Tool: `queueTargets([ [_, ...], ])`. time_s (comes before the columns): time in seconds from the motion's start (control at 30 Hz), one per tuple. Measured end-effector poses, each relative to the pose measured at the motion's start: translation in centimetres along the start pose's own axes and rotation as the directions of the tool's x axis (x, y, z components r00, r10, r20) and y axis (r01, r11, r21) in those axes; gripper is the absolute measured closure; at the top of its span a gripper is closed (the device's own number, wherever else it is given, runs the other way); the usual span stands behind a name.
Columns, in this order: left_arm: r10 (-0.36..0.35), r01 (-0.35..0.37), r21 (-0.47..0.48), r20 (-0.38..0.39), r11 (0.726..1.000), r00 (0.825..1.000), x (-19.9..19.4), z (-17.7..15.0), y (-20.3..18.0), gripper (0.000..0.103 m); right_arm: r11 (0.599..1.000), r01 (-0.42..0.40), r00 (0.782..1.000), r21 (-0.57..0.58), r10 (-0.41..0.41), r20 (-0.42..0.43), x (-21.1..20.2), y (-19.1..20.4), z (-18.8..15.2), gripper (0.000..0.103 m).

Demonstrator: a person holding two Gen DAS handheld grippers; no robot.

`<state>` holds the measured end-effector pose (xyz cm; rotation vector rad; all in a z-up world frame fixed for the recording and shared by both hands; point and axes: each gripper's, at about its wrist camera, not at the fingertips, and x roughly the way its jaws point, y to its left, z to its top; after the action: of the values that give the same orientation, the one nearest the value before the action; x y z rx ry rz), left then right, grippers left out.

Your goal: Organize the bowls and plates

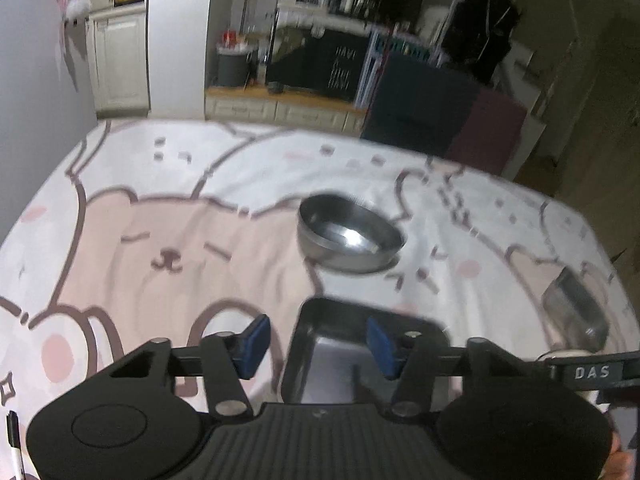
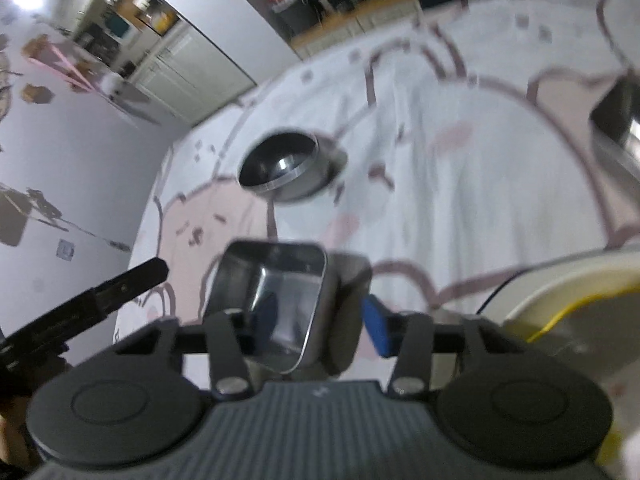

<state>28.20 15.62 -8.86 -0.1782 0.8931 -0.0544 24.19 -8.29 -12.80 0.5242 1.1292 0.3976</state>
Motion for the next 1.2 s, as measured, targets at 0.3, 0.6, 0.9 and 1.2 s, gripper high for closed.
queueTargets([
  [0.3, 0.017, -0.016, 0.008, -0.092, 1.0, 0.996, 3.7, -0.5, 0.6, 0.079, 1.0, 0.008, 0.999, 0.026, -0.007, -0.039, 2.0, -0.1, -0.7, 0.084],
  [0.6, 0.036, -0.033, 0.024, -0.123, 0.999, 0.992, 3.6, -1.0, 0.3, 0.091, 0.999, 0.008, 0.999, -0.042, -0.01, -0.046, 3.0, 0.6, -0.3, 0.098],
  [0.9, 0.025, -0.019, 0.051, -0.124, 0.999, 0.992, 0.7, -2.8, -0.7, 0.091, 0.991, 0.027, 0.998, -0.134, -0.034, -0.051, 1.5, 1.3, -0.8, 0.098],
  [1.2, 0.022, -0.017, 0.047, -0.111, 0.999, 0.994, -2.1, -4.8, -1.0, 0.091, 0.983, 0.03, 0.997, -0.182, -0.044, -0.07, 0.1, 1.7, -2.7, 0.098],
])
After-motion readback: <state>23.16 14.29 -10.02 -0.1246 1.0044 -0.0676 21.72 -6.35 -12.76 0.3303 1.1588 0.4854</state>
